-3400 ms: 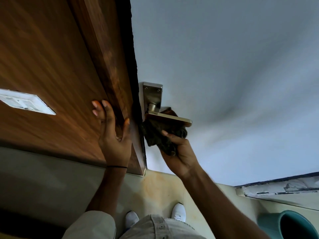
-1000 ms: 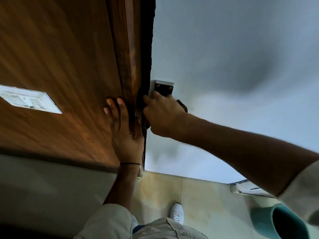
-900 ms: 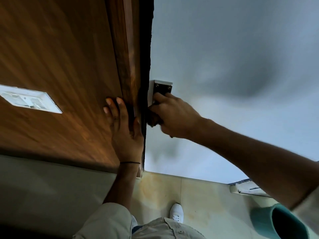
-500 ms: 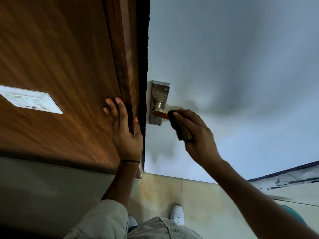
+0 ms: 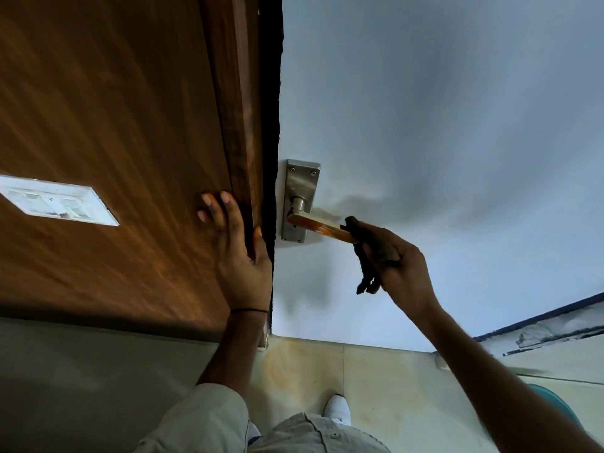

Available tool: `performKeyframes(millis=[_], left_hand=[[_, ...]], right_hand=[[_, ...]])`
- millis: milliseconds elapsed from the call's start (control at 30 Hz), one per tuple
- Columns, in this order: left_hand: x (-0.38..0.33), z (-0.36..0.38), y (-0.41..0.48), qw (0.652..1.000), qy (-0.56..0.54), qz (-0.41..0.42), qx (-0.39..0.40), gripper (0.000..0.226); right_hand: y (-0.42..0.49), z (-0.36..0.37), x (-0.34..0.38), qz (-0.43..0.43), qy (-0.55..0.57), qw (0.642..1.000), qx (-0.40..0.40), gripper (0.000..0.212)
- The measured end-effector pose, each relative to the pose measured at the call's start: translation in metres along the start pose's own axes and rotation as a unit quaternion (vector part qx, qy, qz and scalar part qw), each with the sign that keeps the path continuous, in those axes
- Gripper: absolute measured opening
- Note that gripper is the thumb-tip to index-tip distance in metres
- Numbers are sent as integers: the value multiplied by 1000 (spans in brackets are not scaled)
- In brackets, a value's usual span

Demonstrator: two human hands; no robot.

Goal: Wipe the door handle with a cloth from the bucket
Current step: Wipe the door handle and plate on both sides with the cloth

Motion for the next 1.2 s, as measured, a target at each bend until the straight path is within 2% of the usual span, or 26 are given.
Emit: performKeyframes(millis=[133, 200, 300, 400, 467, 500, 533, 600, 667, 700, 733, 767, 833, 900, 1033, 1100, 1167, 1200], left_hand=[[2, 0, -1, 1000, 11, -2, 9, 69], [2, 0, -1, 1000, 4, -8, 17, 71], [2, 0, -1, 999, 3, -33, 25, 73], [-8, -11, -16, 994, -79, -66, 27, 73], [-12, -20, -39, 979, -142, -140, 38, 73], [-6, -20, -54, 960, -167, -220, 47, 74], [3, -17, -70, 926, -181, -324, 62, 74], [14, -6, -94, 817, -208, -521, 134, 79], [8, 2, -108, 674, -303, -648, 185, 71], [1, 5, -110, 622, -342, -682, 175, 63], [-5, 8, -110, 600, -365, -696, 148, 56], [-10, 11, -109, 597, -372, -699, 127, 52], [-19, 21, -109, 608, -407, -677, 78, 48], [-42, 31, -110, 600, -451, -660, 20, 44], [-83, 52, -132, 638, -431, -637, -40, 42], [-98, 62, -142, 663, -396, -631, -76, 40], [-108, 61, -147, 662, -376, -630, -153, 36], [-108, 58, -148, 656, -363, -633, -193, 32]], right_hand=[[-4, -12, -26, 117, 131, 984, -19, 34], [-16, -10, -48, 226, 200, 953, -37, 27], [-40, 11, -69, 328, 272, 905, 1, 22], [-56, 31, -74, 423, 297, 856, -26, 29], [-61, 43, -71, 452, 314, 834, -31, 28], [-61, 48, -70, 462, 324, 825, -32, 28], [-61, 53, -70, 470, 330, 818, -29, 31], [-57, 64, -71, 473, 327, 818, -11, 37], [-50, 76, -71, 452, 281, 846, 29, 33], [-44, 81, -71, 423, 244, 871, 52, 31], [-37, 83, -70, 385, 205, 897, 73, 30], [-29, 81, -67, 343, 173, 919, 94, 30], [-12, 70, -63, 290, 143, 934, 150, 27], [4, 50, -64, 289, 149, 921, 215, 26], [27, 16, -66, 295, 180, 888, 304, 31], [36, 7, -65, 277, 140, 889, 337, 27], [44, -4, -63, 256, 79, 897, 352, 18], [50, -8, -64, 236, 43, 914, 328, 12]])
Point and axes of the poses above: each hand's wrist, its own y-axis towards the middle knuckle, its own z-axis out of the palm, x = y × z, the point moved 4 cm from there along y, towards the middle knuckle, and after that the axes turned 14 degrees about -x, right-handed, at the moved point
